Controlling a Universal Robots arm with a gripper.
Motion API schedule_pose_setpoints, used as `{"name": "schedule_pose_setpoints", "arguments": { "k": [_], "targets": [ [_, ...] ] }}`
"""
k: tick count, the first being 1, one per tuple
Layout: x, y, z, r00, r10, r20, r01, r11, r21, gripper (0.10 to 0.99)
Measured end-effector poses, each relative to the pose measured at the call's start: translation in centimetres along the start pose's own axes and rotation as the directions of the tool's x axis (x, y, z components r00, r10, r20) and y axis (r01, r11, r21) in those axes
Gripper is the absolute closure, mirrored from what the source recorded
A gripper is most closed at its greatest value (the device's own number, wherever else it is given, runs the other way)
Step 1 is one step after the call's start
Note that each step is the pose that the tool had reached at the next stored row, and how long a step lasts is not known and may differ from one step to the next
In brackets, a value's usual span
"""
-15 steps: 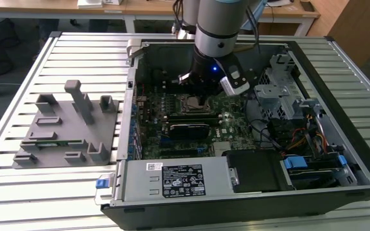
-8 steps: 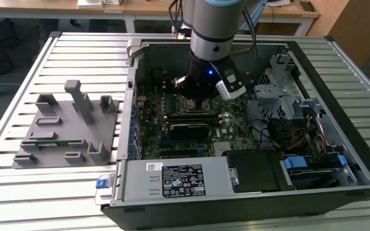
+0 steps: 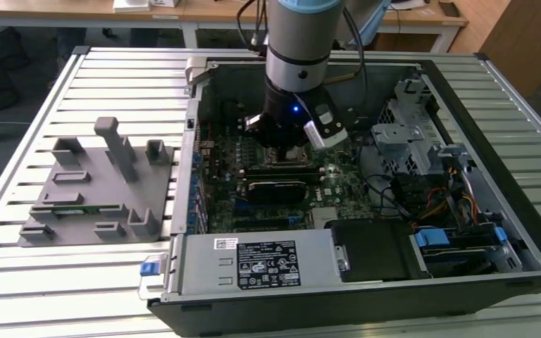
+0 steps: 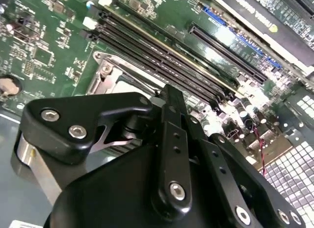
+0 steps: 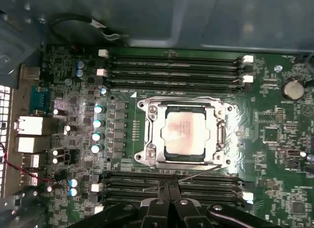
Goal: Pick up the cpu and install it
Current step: 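Install the second cpu locking lever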
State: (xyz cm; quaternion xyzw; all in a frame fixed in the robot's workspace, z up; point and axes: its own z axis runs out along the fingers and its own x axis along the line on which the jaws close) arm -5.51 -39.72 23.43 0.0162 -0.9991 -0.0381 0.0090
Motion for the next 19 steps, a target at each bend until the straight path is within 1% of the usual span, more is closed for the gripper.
{"name": "schedule_pose_setpoints", "arguments": {
  "k": [6, 9, 11, 13, 17, 19],
  "targets": [
    [0.03, -0.08, 1.04, 1.0000, 0.000, -0.0011, 0.000, 1.0000, 0.000, 0.980],
    [0.03, -0.10, 1.35, 1.0000, 0.000, -0.0018, 0.000, 1.0000, 0.000, 0.980],
    [0.04, -0.11, 1.44, 1.0000, 0.000, -0.0019, 0.000, 1.0000, -0.002, 0.980],
    [0.06, -0.14, 1.46, 1.0000, 0.000, -0.0016, 0.000, 1.0000, -0.009, 0.980],
    [0.08, -0.40, 1.48, 1.0000, 0.001, -0.0008, -0.001, 0.9995, -0.032, 0.980],
    [0.08, -0.62, 1.49, 1.0000, 0.002, -0.0010, -0.002, 0.9992, -0.040, 0.980]
  ]
}}
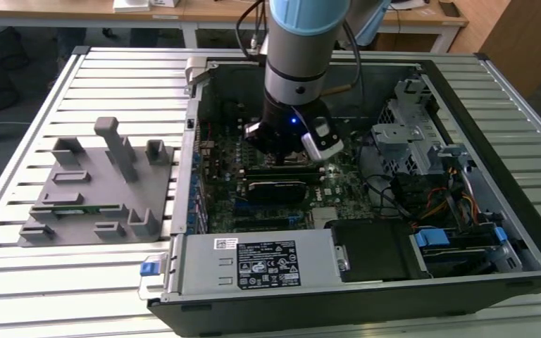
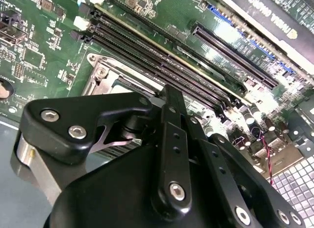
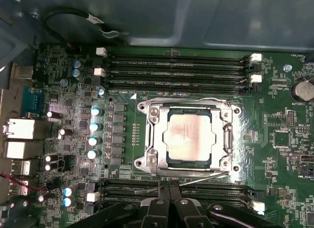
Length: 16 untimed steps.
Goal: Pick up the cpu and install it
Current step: 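Install the second cpu locking lever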
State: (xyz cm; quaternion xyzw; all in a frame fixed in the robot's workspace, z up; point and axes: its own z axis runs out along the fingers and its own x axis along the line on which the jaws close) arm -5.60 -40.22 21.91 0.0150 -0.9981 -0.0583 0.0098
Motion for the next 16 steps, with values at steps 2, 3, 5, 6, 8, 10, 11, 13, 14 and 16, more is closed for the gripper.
{"name": "schedule_pose_setpoints", "arguments": {
  "k": [2, 3, 5, 6, 8, 10, 11, 13, 14, 16],
  "targets": [
    [0.01, -0.20, -0.01, 1.0000, 0.001, -0.0001, -0.001, 0.9999, -0.011, 0.980],
    [0.03, -0.30, -0.01, 1.0000, 0.001, 0.0000, -0.001, 0.9999, -0.017, 0.980],
    [0.07, -0.48, 0.02, 1.0000, 0.001, 0.0002, -0.001, 0.9996, -0.029, 0.980],
    [0.09, -0.54, 0.05, 1.0000, 0.001, 0.0003, -0.001, 0.9994, -0.033, 0.980],
    [0.17, -0.61, 0.14, 1.0000, 0.001, 0.0004, -0.001, 0.9992, -0.039, 0.980],
    [0.30, -0.64, 0.26, 1.0000, 0.001, 0.0006, -0.001, 0.9990, -0.045, 0.980],
    [0.39, -0.65, 0.34, 1.0000, 0.001, 0.0007, -0.001, 0.9989, -0.046, 0.980],
    [0.59, -0.68, 0.56, 1.0000, 0.001, 0.0007, -0.001, 0.9989, -0.047, 0.980],
    [0.63, -0.69, 0.70, 1.0000, 0.001, 0.0007, -0.001, 0.9989, -0.047, 0.980],
    [0.67, -0.76, 1.24, 1.0000, 0.001, 0.0006, -0.001, 0.9989, -0.047, 0.980]
  ]
}}
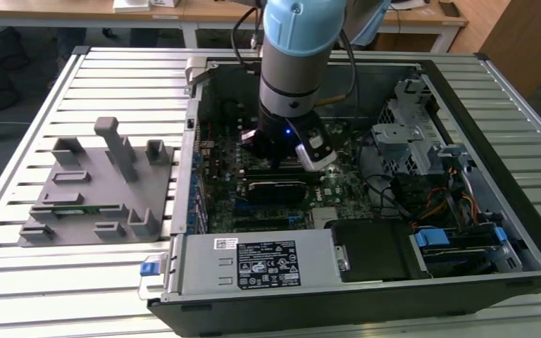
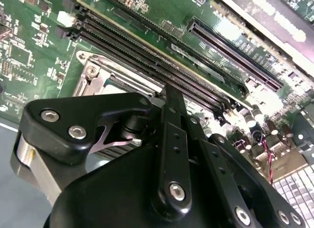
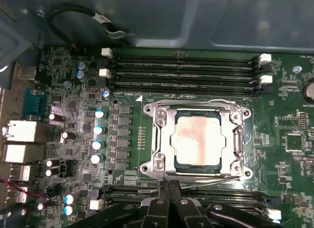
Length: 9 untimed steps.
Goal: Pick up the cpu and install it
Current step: 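Install the second cpu locking lever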
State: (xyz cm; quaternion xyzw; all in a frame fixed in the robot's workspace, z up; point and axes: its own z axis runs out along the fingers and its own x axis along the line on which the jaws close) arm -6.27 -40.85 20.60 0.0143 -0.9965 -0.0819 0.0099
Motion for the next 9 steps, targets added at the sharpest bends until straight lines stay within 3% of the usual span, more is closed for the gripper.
{"name": "schedule_pose_setpoints", "arguments": {
  "k": [6, 9],
  "targets": [
    [0.04, -0.09, 0.51, 1.0000, 0.000, 0.0000, 0.000, 1.0000, 0.000, 0.980],
    [0.10, -0.16, 0.55, 1.0000, 0.000, 0.0002, 0.000, 1.0000, -0.006, 0.980]
  ]
}}
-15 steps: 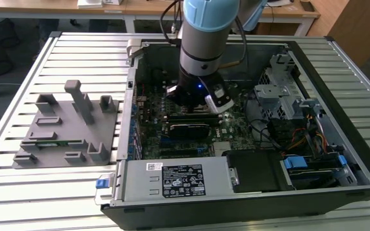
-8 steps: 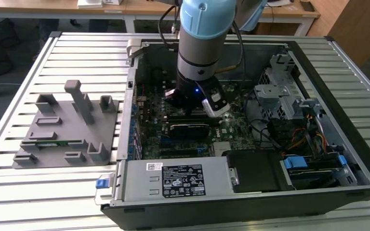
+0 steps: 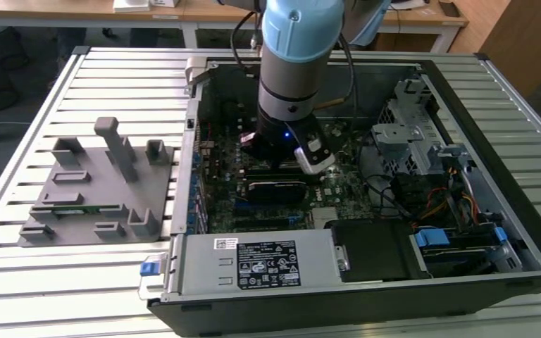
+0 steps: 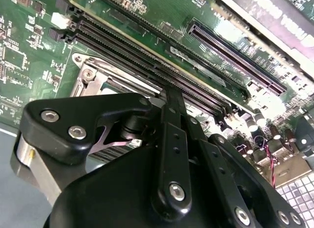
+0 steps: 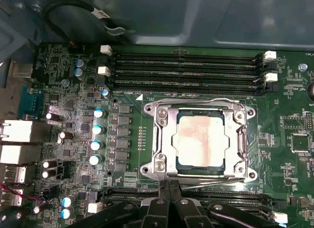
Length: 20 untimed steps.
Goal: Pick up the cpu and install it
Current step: 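Install the second cpu locking lever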
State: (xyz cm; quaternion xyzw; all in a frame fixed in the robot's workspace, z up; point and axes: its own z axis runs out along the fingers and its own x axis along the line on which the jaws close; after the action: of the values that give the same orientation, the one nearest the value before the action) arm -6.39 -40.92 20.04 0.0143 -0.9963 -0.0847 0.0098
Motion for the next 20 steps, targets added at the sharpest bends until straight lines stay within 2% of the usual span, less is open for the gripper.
{"name": "schedule_pose_setpoints", "arguments": {
  "k": [4, 10, 15, 20],
  "targets": [
    [0.16, -0.24, 0.00, 1.0000, 0.000, 0.0001, 0.000, 1.0000, -0.007, 0.980],
    [0.88, -0.53, -0.04, 1.0000, -0.001, 0.0012, 0.001, 0.9993, -0.038, 0.980],
    [1.47, -0.66, 0.03, 1.0000, -0.001, 0.0016, 0.001, 0.9986, -0.054, 0.980],
    [1.65, -0.70, 0.28, 1.0000, -0.002, 0.0020, 0.002, 0.9977, -0.068, 0.980]
  ]
}}
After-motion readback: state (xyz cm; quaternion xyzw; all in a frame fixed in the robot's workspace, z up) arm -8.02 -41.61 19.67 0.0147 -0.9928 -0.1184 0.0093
